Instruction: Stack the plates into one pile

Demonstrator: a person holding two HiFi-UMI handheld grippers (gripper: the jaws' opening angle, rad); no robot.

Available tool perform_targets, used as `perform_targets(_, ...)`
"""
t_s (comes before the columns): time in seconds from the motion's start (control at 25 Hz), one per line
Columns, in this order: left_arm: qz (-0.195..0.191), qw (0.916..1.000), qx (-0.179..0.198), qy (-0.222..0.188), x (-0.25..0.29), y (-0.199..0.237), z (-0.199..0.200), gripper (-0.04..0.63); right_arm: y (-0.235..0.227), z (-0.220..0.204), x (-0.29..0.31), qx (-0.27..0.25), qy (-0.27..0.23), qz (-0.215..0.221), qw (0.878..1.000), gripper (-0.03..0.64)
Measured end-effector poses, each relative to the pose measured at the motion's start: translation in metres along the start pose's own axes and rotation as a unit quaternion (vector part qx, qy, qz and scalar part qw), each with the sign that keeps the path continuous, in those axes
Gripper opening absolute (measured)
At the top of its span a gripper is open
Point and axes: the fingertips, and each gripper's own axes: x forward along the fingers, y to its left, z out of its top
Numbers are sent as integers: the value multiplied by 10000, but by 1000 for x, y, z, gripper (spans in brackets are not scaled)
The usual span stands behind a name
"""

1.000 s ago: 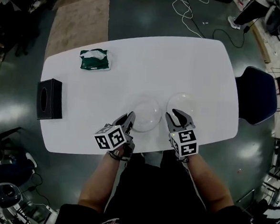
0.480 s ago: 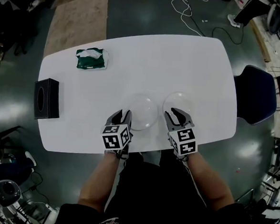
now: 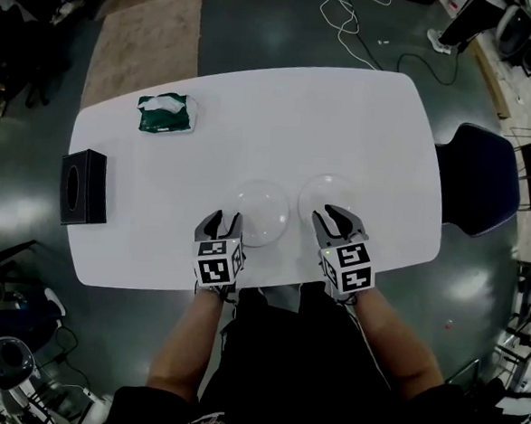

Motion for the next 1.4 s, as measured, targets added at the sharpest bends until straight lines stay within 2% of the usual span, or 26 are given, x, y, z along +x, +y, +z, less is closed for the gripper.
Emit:
perform_targets(0.2,57,9991,373,-181,-4,-19,7,192,-11,-6,-8,32,-13,-24,10000,123)
perform_targets(0.4,138,9941,1003,-382,-9,-43,18,192,-21,-9,-13,88,-47,11,9999,124)
perform_targets(0.56,-7,9901,1340,-423,-11,-75,22,192,-34,-13,-18,123,-42,25,9999,124)
perform_targets(0.96,-489,9790,1908,-518,6,-164,24,190,-72,-32,-17,331,56,117,9994,130)
perform_targets(1.2,-643,9750,2111,-273,28,-202,11,190,-92,-44,-17,398,133,242,9988,133)
perform_targets(1.4,-587,9759,2103,-48,42,-214,-2,189,-107,-53,-15,559,196,347,9976,133)
